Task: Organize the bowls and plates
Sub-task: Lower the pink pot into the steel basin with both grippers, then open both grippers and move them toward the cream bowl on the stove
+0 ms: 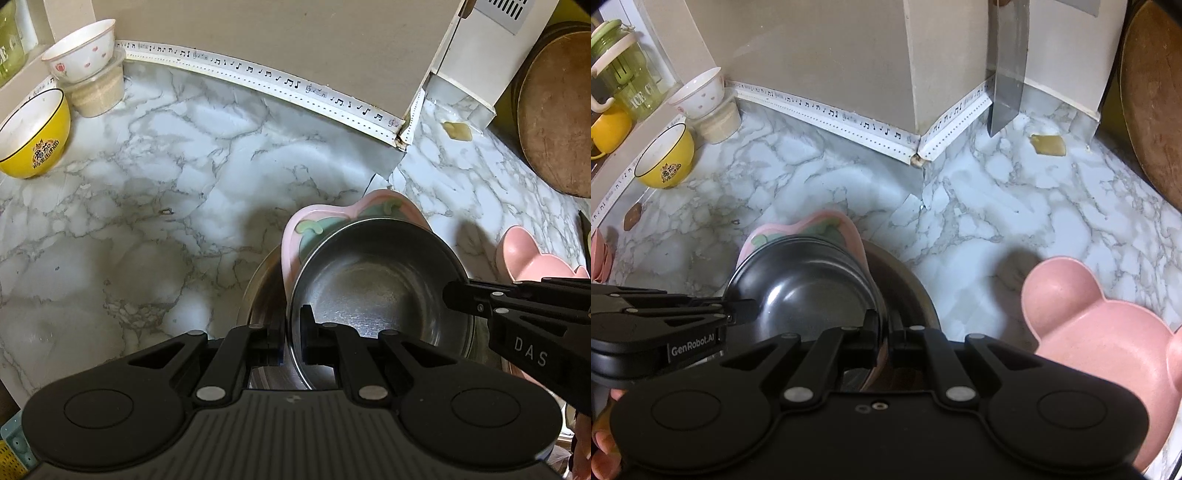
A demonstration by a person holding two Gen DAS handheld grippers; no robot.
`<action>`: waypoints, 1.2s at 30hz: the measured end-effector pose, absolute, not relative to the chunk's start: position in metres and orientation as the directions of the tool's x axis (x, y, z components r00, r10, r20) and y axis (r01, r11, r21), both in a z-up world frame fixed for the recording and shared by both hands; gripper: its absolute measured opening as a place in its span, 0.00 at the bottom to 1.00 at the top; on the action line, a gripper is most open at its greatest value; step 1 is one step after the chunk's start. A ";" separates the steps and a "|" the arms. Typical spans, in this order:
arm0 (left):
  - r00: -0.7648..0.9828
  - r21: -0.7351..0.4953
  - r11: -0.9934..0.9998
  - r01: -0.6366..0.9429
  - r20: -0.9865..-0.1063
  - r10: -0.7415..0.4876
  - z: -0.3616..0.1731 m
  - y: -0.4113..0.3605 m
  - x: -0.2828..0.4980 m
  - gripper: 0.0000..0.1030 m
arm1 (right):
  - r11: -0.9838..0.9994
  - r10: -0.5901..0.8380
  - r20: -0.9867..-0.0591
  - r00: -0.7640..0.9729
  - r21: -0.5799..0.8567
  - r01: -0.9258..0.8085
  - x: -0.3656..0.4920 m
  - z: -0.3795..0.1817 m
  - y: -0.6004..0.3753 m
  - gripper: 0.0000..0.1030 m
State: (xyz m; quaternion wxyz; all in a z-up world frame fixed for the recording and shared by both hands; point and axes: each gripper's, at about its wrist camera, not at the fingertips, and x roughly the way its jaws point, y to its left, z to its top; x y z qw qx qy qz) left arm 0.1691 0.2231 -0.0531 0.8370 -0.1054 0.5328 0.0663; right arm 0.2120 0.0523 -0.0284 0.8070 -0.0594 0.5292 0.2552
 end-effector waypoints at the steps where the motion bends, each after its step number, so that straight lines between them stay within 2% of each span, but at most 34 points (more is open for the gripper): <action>1: 0.424 -0.106 0.970 -0.220 -0.906 -0.002 -0.053 0.223 0.169 0.06 | 0.863 0.351 -0.884 0.308 0.178 -0.473 0.213 -0.029 0.052 0.07; 11: 0.444 -0.110 0.976 -0.190 -0.896 -0.015 -0.049 0.226 0.163 0.06 | 0.861 0.373 -0.880 0.294 0.211 -0.462 0.215 -0.028 0.045 0.08; 20: 0.474 -0.089 0.983 -0.164 -0.881 -0.001 -0.035 0.225 0.149 0.10 | 0.836 0.380 -0.858 0.346 0.158 -0.526 0.199 -0.010 0.039 0.08; 30: 0.554 -0.012 0.994 -0.112 -0.831 0.052 -0.006 0.209 0.128 0.10 | 0.807 0.434 -0.807 0.400 0.151 -0.571 0.181 0.013 0.023 0.08; 36: 0.604 -0.007 0.998 -0.070 -0.796 0.037 0.016 0.191 0.117 0.10 | 0.791 0.474 -0.774 0.420 0.165 -0.589 0.169 0.029 0.009 0.08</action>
